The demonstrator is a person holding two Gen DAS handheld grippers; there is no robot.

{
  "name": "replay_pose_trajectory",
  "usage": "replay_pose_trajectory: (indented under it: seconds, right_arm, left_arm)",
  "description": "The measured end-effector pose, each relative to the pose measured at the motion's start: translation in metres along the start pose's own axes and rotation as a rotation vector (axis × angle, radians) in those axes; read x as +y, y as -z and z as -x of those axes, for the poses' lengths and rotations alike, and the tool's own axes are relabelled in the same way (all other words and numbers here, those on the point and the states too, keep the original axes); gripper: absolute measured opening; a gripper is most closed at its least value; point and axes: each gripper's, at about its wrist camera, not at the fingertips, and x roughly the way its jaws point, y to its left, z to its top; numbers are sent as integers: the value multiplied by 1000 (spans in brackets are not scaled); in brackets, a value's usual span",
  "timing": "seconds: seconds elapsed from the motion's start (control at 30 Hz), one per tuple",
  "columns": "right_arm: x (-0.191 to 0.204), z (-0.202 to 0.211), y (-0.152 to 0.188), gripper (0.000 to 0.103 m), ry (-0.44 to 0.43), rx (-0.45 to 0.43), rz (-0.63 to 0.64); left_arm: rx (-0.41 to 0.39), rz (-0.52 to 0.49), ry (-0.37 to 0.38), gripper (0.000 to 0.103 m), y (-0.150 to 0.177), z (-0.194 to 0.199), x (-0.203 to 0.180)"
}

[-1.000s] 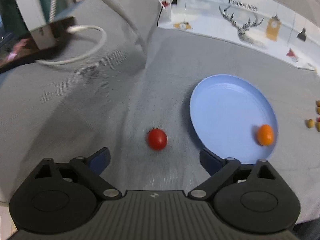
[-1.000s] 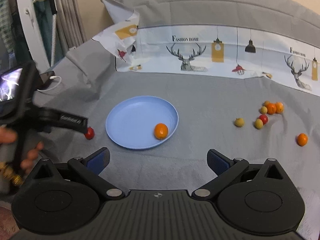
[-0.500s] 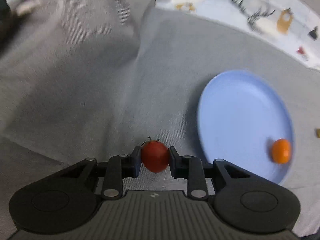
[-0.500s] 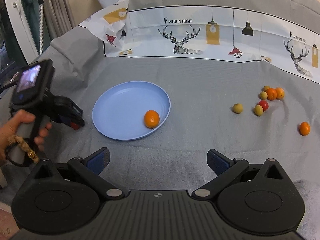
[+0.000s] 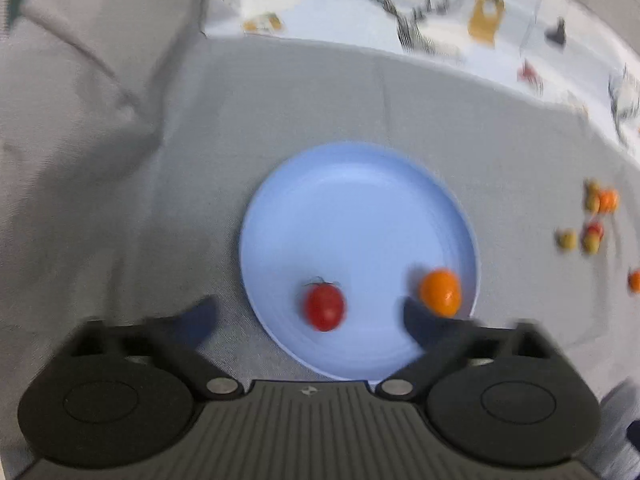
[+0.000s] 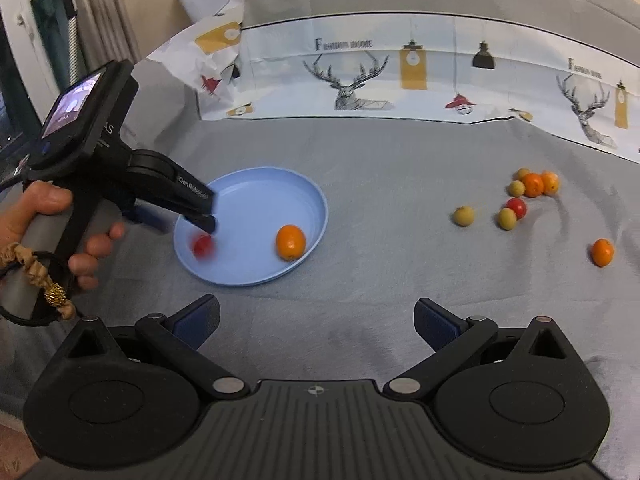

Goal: Organize fruits

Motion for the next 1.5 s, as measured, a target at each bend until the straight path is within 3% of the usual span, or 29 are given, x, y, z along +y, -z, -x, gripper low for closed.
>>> replay_pose_trajectory:
  seconds: [0.13,0.33,0.6,1.03,1.5]
  right_arm:
    - [-10,6,-1,102,14,-15,-35]
    - [-4,22,-1,102,-13,-65,-28]
    - [23,51,7,102,-48,-130,67]
    - [27,95,25,102,-28,-218,97]
    - [25,95,29,102,-44,-214,87]
  left_arm:
    - [-62,10,-15,103,21,45,14]
    - [-138,48,-62,103,85,112,25]
    - [-194,9,-89,103,129,146,7]
    - [-277,-9,-59,103,153,180,-3]
    - [-288,-18,-69,103,157,183,-3]
